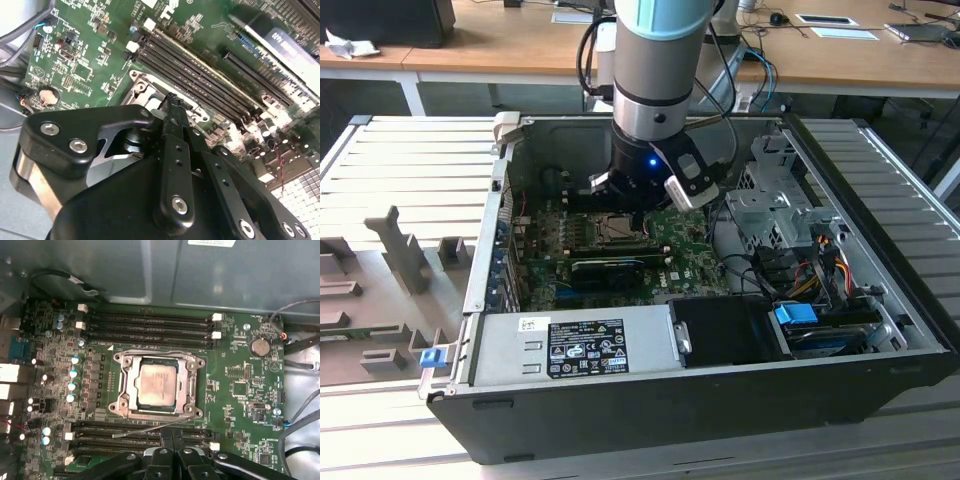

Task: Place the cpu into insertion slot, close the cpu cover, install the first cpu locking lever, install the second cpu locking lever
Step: 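Install the second cpu locking lever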

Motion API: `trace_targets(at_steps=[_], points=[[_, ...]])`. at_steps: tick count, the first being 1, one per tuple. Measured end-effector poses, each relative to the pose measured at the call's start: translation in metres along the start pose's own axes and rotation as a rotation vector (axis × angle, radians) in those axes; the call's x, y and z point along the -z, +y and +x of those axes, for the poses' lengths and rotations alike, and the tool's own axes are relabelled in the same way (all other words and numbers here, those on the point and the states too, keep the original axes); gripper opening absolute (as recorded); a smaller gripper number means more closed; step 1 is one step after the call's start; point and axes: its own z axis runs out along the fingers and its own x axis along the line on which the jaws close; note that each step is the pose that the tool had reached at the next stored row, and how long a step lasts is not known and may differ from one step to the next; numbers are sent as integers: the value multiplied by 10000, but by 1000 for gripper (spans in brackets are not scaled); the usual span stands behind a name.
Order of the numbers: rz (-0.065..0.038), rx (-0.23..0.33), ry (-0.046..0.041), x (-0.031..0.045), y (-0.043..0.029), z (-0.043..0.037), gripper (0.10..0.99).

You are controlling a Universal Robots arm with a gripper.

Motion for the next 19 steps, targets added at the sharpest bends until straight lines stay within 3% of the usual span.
trace_targets(at_steps=[4,6,8,10,13,17,19], points=[[-3,0,0,7,-48,3,106],[-2,0,3,15,-123,7,106],[-21,4,5,7,-128,10,106],[-389,16,6,2,-131,11,106],[-726,13,-13,-9,-132,13,106],[-735,14,-12,-14,-133,15,106],[-815,10,-10,-23,-134,17,106]])
